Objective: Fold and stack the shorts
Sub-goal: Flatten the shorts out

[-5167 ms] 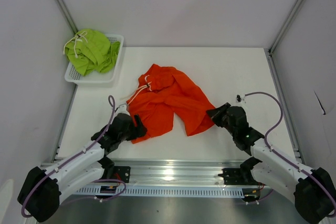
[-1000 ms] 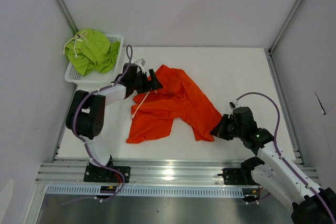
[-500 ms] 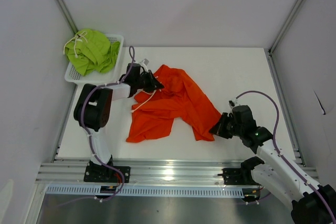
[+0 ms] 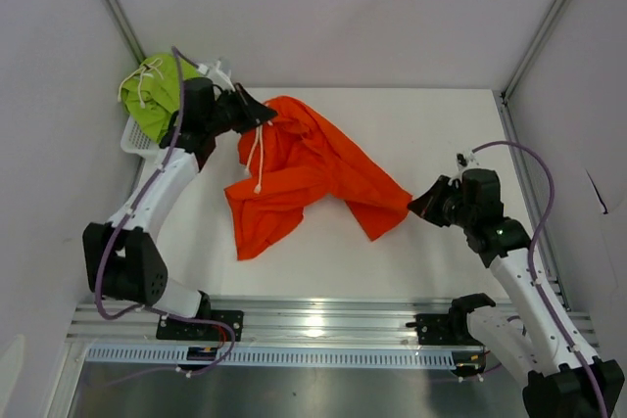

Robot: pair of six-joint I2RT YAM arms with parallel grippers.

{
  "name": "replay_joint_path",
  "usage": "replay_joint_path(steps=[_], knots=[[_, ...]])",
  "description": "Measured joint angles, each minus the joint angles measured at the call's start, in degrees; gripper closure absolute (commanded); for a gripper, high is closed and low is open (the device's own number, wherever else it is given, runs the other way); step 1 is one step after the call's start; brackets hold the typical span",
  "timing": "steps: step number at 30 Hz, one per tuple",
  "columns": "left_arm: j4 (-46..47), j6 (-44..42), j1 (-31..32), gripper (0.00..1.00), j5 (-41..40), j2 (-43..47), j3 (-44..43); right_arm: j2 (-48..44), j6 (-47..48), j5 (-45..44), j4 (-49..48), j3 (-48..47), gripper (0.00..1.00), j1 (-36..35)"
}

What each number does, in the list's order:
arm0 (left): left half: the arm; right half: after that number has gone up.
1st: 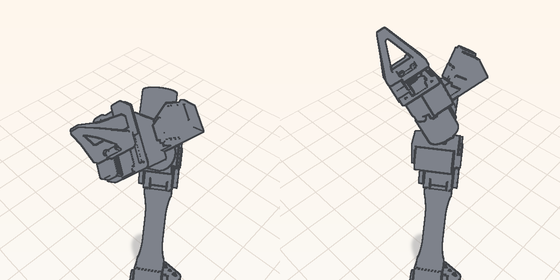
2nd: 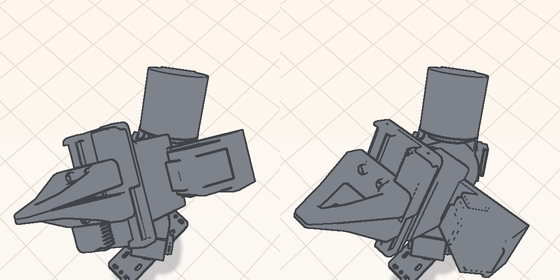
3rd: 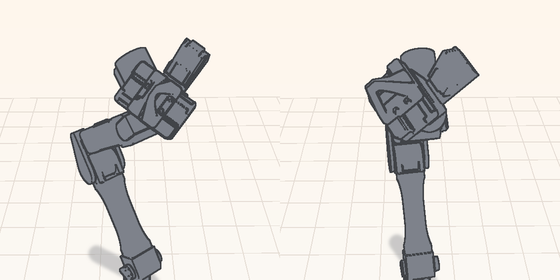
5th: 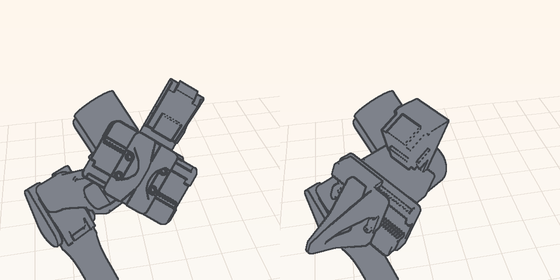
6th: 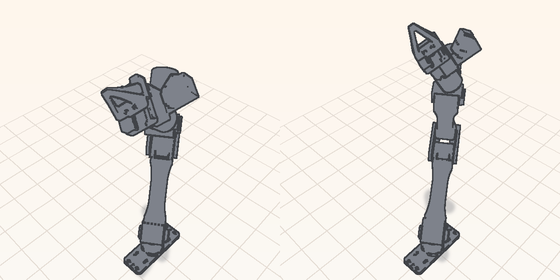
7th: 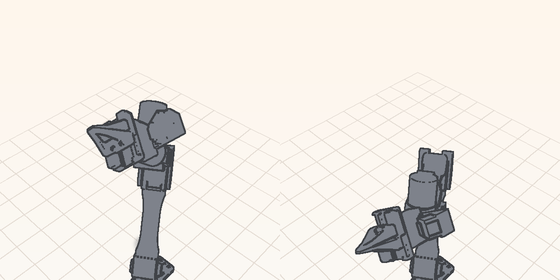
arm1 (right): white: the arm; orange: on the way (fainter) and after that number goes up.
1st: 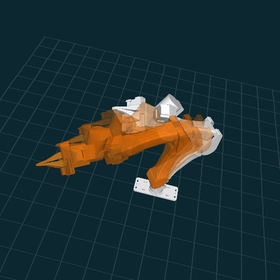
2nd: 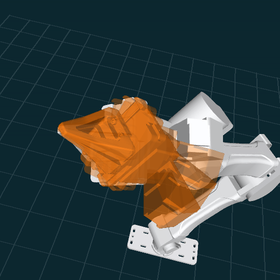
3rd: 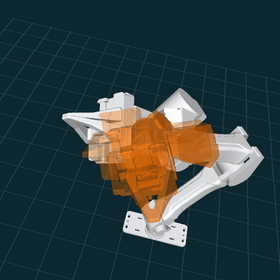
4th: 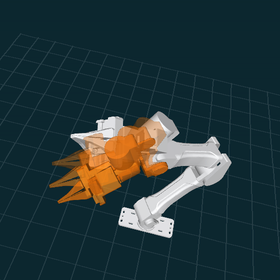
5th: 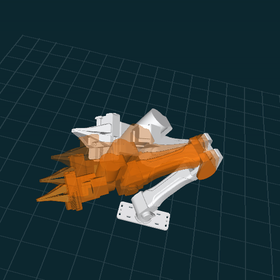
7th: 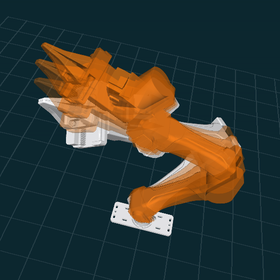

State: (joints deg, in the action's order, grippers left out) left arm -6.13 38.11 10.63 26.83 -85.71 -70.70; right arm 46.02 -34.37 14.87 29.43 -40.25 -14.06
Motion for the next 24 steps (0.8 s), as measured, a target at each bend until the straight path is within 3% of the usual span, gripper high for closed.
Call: replay_joint_path(steps=[12,15,19,24], knots=[[-17.44,0.09,-1.38,1.00,-6.29,14.78,-14.38,9.38,1.03,6.75,0.22,-18.71,1.00,18.25],[-20.04,1.14,-1.38,1.00,-7.28,18.40,-13.79,9.75,1.07,10.23,0.28,-22.88,1.00,25.59],[-21.09,3.69,-0.98,1.00,-8.28,27.45,-6.62,10.43,1.07,16.28,0.79,-25.64,1.00,34.32],[-24.24,5.44,-0.26,1.00,-10.27,38.53,-1.46,9.27,1.68,22.38,4.26,-27.71,1.00,37.11]])
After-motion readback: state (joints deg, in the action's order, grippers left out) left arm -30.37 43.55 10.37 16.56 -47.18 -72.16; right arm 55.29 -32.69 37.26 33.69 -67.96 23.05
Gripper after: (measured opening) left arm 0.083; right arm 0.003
